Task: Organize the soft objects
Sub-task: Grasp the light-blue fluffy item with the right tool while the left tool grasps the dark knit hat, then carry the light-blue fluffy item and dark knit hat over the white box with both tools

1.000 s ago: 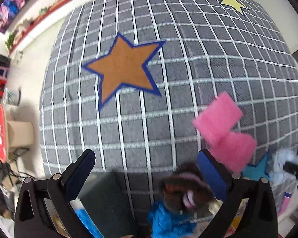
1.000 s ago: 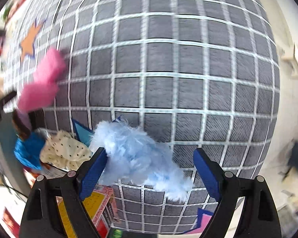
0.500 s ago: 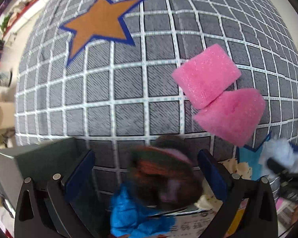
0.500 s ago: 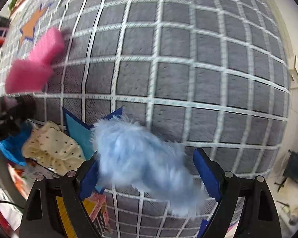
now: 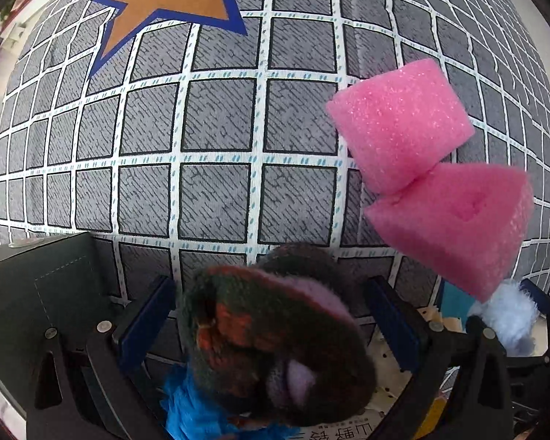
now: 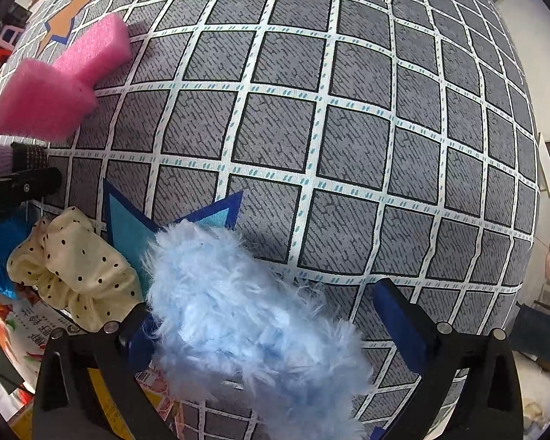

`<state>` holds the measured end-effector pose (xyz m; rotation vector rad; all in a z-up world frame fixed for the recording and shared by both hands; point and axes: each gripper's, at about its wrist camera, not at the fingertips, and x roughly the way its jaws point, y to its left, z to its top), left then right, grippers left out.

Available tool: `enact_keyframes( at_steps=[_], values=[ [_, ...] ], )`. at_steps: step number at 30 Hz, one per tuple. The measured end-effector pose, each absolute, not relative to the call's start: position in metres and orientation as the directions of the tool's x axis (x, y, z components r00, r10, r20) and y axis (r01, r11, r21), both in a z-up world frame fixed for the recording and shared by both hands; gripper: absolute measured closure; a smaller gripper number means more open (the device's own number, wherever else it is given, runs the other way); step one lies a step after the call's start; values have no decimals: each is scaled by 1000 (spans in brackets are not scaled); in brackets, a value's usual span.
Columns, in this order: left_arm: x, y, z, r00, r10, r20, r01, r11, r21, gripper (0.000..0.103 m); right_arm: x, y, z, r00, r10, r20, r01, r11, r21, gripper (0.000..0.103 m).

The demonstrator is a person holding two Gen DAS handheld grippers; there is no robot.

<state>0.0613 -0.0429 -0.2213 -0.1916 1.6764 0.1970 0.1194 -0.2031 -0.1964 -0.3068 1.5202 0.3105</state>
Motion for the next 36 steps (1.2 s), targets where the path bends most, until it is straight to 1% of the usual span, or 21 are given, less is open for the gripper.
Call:
enact_keyframes(
  at_steps=[6, 8, 9, 10, 11, 12, 13, 14, 15, 17, 22, 28, 36],
  values=[
    [72, -16, -222, -146, -13, -989, -247, 969, 23, 1, 119, -211, -195, 28, 7, -1000, -389, 921, -4, 0],
    [92, -12, -216, -117, -9, -993, -225, 974, 17, 11, 120, -209, -199, -1, -5, -1000, -380, 925, -4, 2],
    [93, -16, -211, -99, -5, -995, -206, 978, 16, 23, 120, -210, -199, -5, -4, -1000, -369, 930, -2, 10],
    [93, -21, -206, -78, 1, -997, -180, 984, 15, 40, 117, -211, -194, 4, 0, -1000, -365, 931, -2, 19],
    [94, -24, -202, -64, 10, -998, -156, 988, 20, 49, 115, -211, -190, 15, 4, -1000, -373, 928, -2, 27],
    [94, -28, -199, -60, 12, -998, -138, 990, 20, 54, 114, -211, -186, 21, 8, -1000, -383, 924, -1, 43],
    [94, -29, -196, -52, 22, -998, -129, 991, 29, 55, 111, -210, -182, 22, 10, -1000, -396, 918, 1, 54],
    [94, -30, -192, -34, 36, -999, -128, 991, 40, 56, 109, -210, -179, 19, 13, -1000, -402, 916, 4, 58],
    [93, -31, -187, -17, 45, -999, -128, 991, 47, 56, 107, -211, -177, 13, 24, -1000, -403, 915, 17, 59],
    [90, -32, -173, 23, 53, -998, -124, 991, 50, 56, 106, -217, -171, 12, 61, -998, -383, 922, 52, 59],
    [76, -42, -132, 112, 75, -991, -66, 996, 68, 56, 105, -245, -149, 9, 160, -987, -269, 951, 152, 59],
    [47, -52, -89, 177, 48, -983, -34, 999, 42, 56, 94, -279, -110, 47, 247, -968, -146, 960, 238, 59],
    [-25, -60, -61, 208, 36, -977, 14, 999, 40, 56, 51, -296, -54, 133, 305, -943, -85, 952, 296, 59]
  ],
)
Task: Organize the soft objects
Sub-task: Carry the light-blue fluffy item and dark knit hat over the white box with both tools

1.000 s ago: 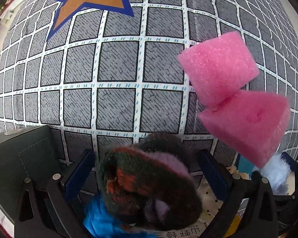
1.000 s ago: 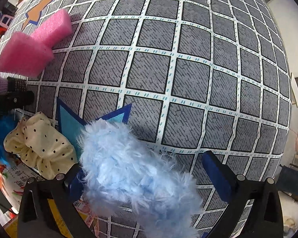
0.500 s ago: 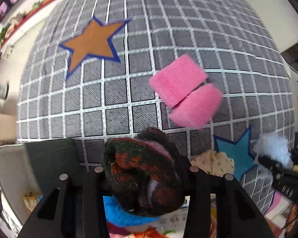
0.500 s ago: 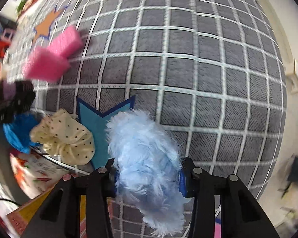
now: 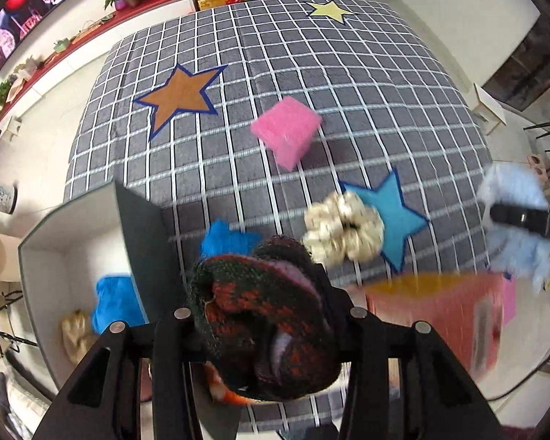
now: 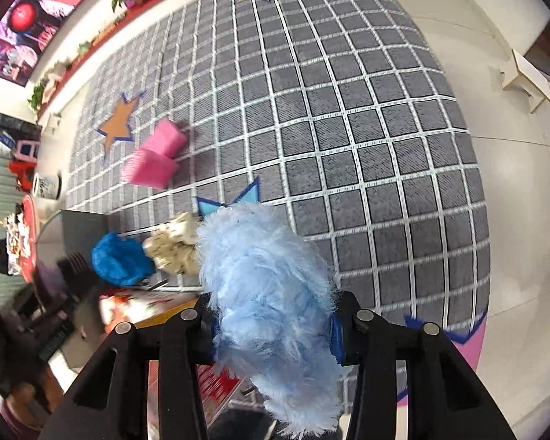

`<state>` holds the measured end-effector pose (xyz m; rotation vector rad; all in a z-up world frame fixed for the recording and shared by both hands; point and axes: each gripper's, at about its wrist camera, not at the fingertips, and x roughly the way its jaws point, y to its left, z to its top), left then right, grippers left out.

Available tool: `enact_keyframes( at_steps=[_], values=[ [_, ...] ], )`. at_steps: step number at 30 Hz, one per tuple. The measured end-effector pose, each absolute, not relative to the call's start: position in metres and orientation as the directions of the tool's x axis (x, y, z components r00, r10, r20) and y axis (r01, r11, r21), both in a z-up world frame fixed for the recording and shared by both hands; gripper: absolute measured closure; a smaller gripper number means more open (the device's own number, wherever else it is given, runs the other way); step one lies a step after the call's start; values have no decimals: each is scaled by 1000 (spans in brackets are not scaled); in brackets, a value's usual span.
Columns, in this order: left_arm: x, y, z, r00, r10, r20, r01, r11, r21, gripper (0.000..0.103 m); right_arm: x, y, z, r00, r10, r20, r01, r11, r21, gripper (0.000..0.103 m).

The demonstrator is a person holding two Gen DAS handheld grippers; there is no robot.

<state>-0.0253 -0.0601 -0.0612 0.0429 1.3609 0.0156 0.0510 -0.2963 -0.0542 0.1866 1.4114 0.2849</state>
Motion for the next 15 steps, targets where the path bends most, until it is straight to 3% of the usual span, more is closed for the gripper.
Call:
enact_keyframes(
  at_steps=[8, 15],
  values=[
    [-77, -47, -28, 253, 17, -967, 4, 1000, 19, 56, 14, -263, -3, 201, 358, -912, -117, 933, 340, 59],
    [-108, -14, -3, 305, 41, -951, -74, 997, 19, 56, -11, -190, 22, 175, 402, -899, -268, 898, 349, 59]
  ],
)
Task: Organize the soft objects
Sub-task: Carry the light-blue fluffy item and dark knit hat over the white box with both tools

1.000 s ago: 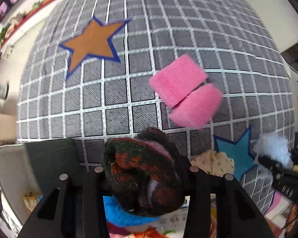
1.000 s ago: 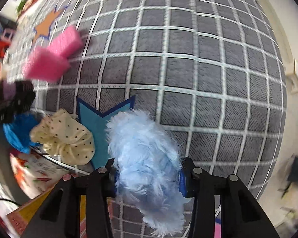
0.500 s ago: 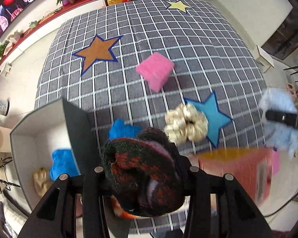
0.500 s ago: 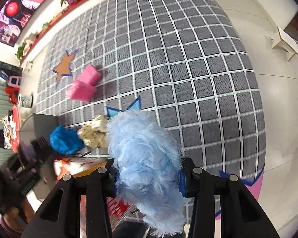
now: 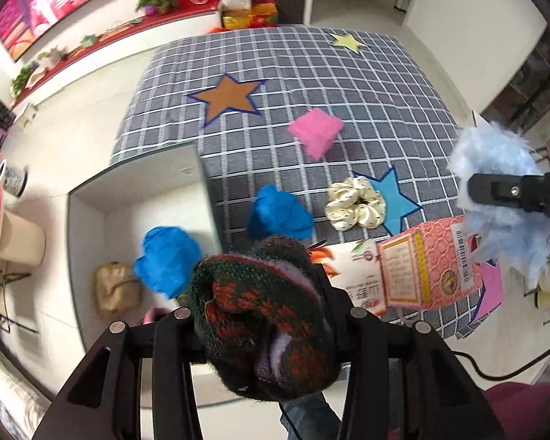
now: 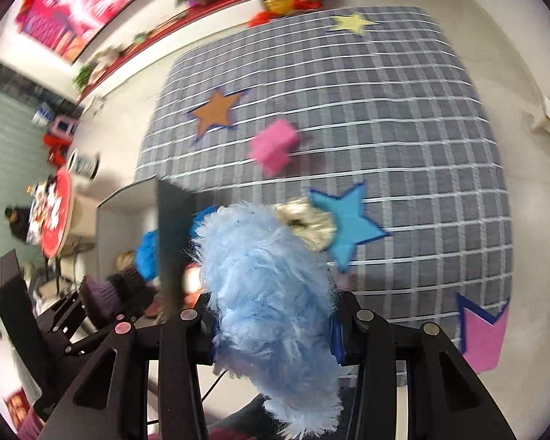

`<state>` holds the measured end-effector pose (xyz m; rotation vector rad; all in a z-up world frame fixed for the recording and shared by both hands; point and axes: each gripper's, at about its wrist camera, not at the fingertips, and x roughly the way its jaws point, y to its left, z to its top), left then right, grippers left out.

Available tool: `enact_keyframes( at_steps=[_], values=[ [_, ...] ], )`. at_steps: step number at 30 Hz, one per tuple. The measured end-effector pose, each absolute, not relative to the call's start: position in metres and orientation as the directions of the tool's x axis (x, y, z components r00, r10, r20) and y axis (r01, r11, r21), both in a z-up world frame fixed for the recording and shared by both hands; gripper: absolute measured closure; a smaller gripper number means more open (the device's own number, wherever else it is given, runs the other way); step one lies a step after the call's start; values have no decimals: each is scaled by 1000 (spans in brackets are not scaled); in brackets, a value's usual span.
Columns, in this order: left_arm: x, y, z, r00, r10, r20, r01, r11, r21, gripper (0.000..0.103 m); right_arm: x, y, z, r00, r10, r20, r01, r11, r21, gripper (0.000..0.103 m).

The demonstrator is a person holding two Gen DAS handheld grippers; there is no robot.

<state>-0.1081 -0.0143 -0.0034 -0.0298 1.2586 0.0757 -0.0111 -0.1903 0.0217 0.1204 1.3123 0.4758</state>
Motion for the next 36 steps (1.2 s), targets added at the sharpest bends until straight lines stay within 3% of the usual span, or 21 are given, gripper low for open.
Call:
enact_keyframes(
  at_steps=[17, 36],
  values=[
    [-181, 64, 8, 306, 135, -942, -282, 958, 46, 56, -65, -54, 39, 81, 428, -900, -563, 765, 313, 59],
    [-194, 67, 11, 313, 142, -939, -296, 954, 46, 56, -82, -36, 20, -7, 411, -912, -568, 748, 342, 59]
  ],
)
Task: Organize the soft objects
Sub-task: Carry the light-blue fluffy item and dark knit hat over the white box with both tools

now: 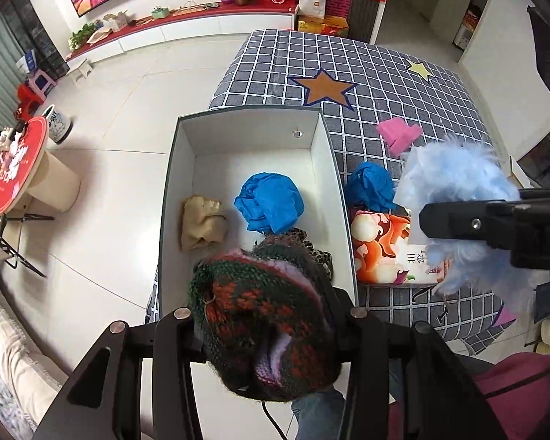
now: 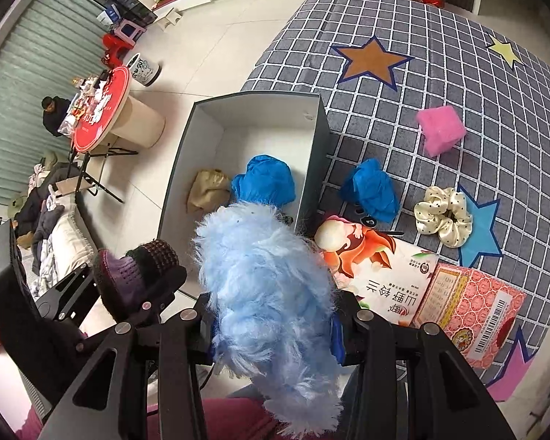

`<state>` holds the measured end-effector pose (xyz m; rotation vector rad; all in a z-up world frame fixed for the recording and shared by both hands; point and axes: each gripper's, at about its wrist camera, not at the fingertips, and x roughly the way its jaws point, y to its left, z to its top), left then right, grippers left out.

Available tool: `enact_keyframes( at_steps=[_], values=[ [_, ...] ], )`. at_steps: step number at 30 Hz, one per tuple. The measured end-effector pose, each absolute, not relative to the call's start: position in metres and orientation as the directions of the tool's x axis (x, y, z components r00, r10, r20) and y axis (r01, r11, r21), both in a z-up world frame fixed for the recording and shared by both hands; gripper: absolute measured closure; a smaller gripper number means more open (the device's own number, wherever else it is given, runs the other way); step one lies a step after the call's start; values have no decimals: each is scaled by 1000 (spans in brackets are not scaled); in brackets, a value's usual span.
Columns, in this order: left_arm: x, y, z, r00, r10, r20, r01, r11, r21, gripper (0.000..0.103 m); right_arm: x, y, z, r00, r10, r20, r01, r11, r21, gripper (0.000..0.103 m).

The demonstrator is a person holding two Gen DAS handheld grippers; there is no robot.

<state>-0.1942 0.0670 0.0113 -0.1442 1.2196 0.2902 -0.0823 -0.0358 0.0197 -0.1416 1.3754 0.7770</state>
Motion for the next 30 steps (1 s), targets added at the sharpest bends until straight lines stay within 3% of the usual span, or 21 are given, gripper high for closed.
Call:
enact_keyframes(
  at_steps=[30],
  values=[
    [-199, 71, 12, 304, 149, -941, -298, 953, 55, 56, -88, -30, 15, -30, 412, -911, -572, 740, 354, 59]
  ],
)
